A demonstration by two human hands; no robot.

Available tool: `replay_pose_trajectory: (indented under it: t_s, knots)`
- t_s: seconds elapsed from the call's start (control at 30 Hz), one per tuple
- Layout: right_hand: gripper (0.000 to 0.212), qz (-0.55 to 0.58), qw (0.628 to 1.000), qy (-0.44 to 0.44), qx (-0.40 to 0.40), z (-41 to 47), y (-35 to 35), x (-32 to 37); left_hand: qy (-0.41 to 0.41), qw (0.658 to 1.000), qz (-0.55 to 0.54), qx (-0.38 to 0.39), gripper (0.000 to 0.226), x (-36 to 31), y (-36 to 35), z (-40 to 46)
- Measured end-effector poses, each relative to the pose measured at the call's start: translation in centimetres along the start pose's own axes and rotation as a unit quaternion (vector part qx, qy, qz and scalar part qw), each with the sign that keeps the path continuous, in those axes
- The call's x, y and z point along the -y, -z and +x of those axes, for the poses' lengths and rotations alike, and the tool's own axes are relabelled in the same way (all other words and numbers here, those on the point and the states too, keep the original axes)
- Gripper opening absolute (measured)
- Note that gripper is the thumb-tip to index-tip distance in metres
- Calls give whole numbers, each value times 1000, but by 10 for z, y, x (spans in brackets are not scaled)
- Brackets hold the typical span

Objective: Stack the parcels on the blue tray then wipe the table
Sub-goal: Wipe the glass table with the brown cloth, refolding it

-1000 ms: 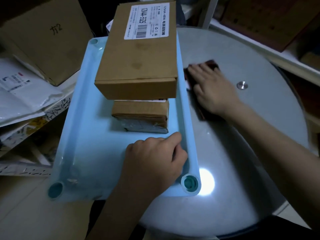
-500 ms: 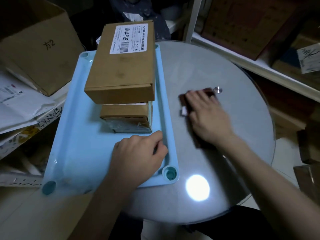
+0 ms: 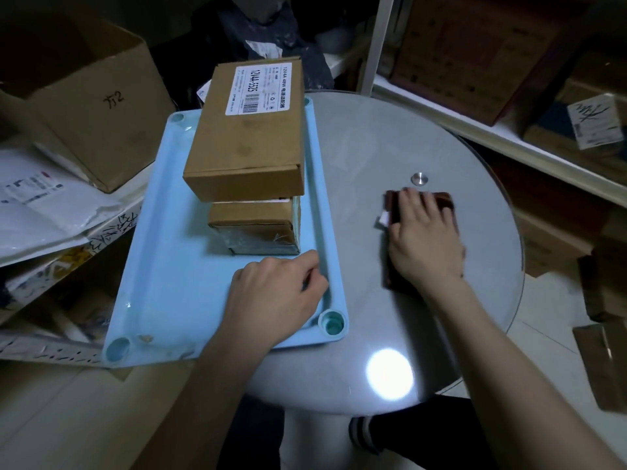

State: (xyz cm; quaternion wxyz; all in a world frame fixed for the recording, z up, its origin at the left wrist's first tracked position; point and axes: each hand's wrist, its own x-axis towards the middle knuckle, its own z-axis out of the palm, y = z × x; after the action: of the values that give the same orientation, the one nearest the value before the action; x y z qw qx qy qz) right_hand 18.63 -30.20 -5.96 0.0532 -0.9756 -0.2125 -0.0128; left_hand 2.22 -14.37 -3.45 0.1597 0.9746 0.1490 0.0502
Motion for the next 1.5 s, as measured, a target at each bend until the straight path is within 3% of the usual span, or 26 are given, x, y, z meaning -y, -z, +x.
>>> replay_pose_trajectory:
  t_s: [0.13,0.27,0.33,0.4,0.5,0.53,0.63,0.7,0.73,0.8,0.87,0.9,0.97,1.07,1.2,1.37,1.43,1.5]
  knots:
    - [61,10,986,165,17,-61,3,29,7,1000,-7,9,20,0,1,0]
    - [62,-16,960,271,72,-96,11,-25,5,1000,-14,10,21,1,1,-1]
    - [64,-23,968,234,84,-80,14,-58,4,1000,-20,8,21,1,0,-1]
    - [66,-7,988,141,55,-51,16,-73,5,1000,-20,4,21,1,1,-1]
    - [62,-16,999,32,35,-24,12,-50,7,1000,-25,2,20,0,2,-1]
    - [62,-16,998,48,27,-24,9,-36,9,1000,-26,3,20,0,2,-1]
    - [65,-12,975,215,46,-53,6,-7,10,1000,-23,10,20,-1,5,-2]
    - [61,-7,947,311,73,-78,11,-15,13,999,-23,21,20,-1,7,-3]
    - [59,9,944,319,85,-89,18,-23,12,999,-24,23,19,-3,7,-4]
    - [59,65,961,260,63,-102,29,-40,18,999,-24,25,18,-6,13,-6]
    - [67,124,987,89,48,-105,43,-54,24,999,-25,31,18,-8,16,-7]
    - [69,125,990,6,66,-103,48,-60,33,998,-29,36,17,-9,17,-7]
    - [56,96,986,-53,127,-107,56,-60,55,996,-48,47,18,-10,21,-11]
    - [26,172,970,-39,168,-116,67,-49,64,994,-91,14,17,-11,27,-21]
    - [27,301,941,-7,157,-119,108,-44,31,969,-241,-50,15,-13,32,-36]
    - [32,438,873,107,185,-107,177,8,-3,907,-419,51,57,-14,63,-51]
    - [34,456,844,143,244,-96,181,42,35,885,-463,23,51,-6,75,-56]
    - [37,493,820,115,268,-86,168,70,87,851,-514,-71,34,14,79,-64]
